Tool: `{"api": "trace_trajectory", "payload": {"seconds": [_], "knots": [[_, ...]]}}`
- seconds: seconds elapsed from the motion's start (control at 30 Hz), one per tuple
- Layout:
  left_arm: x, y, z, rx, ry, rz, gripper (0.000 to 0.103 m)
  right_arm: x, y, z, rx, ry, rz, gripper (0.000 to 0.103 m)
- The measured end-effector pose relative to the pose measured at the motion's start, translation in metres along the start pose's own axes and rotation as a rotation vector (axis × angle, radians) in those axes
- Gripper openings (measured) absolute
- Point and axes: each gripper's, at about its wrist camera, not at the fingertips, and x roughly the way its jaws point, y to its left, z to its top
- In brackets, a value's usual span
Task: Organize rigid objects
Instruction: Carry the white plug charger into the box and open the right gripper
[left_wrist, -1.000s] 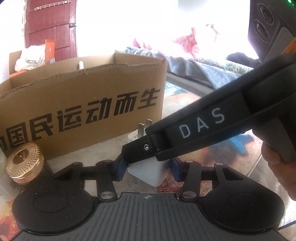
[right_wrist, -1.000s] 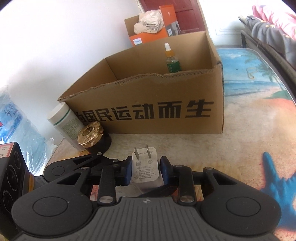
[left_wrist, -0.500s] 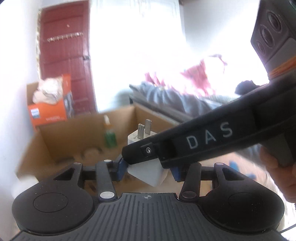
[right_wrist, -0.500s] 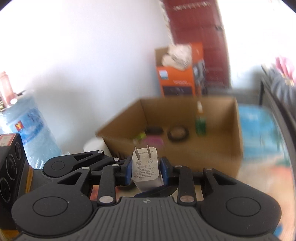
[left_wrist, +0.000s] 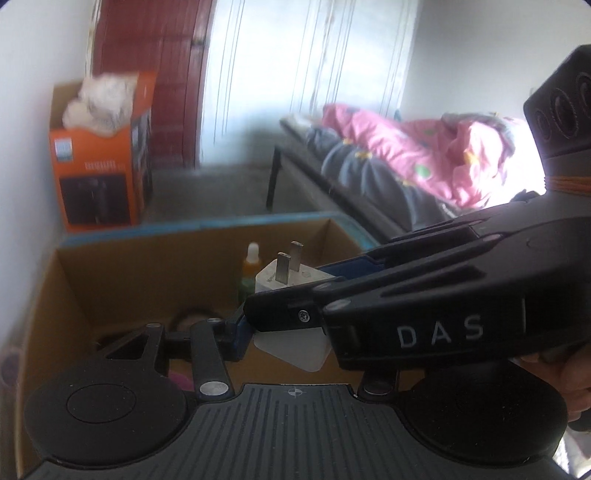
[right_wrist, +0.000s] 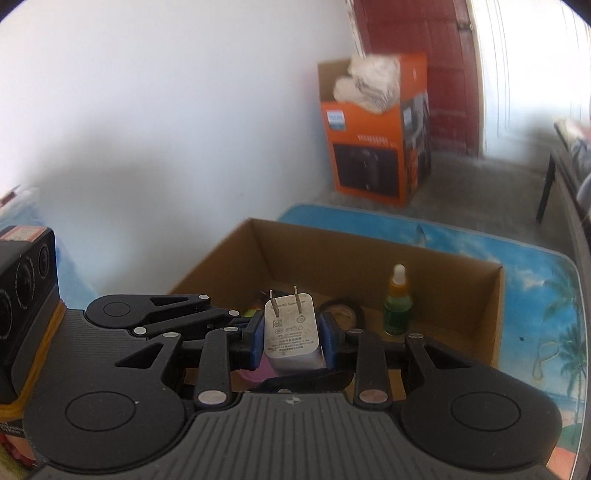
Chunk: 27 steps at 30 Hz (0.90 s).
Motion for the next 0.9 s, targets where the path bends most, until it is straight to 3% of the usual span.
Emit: {"api": "trace_trajectory", "payload": {"seconds": [0.2, 0.43, 0.67, 0.8, 0.9], "knots": [[0.035, 0.011, -0.002, -0.018, 0.146, 0.018, 0.049, 0.049, -0.034, 0.006, 0.064, 0.136, -0.017, 0.031], [0.029, 0.014, 0.011, -0.026, 0.202, -0.003, 0.058, 0.068, -0.048, 0.004, 0.077, 0.214, -0.038, 0.029], [0.028, 0.007, 0.009, 0.006, 0.195, -0.007, 0.060, 0.090, -0.050, -0.002, 0.078, 0.310, -0.071, 0.030], [0.024, 0.007, 0.011, -0.009, 0.177, -0.007, 0.068, 0.091, -0.047, -0.001, 0.070, 0.329, -0.077, 0.033], [0.014, 0.005, 0.011, -0.008, 0.153, 0.001, 0.070, 0.083, -0.043, 0.000, 0.053, 0.298, -0.096, 0.049]]}}
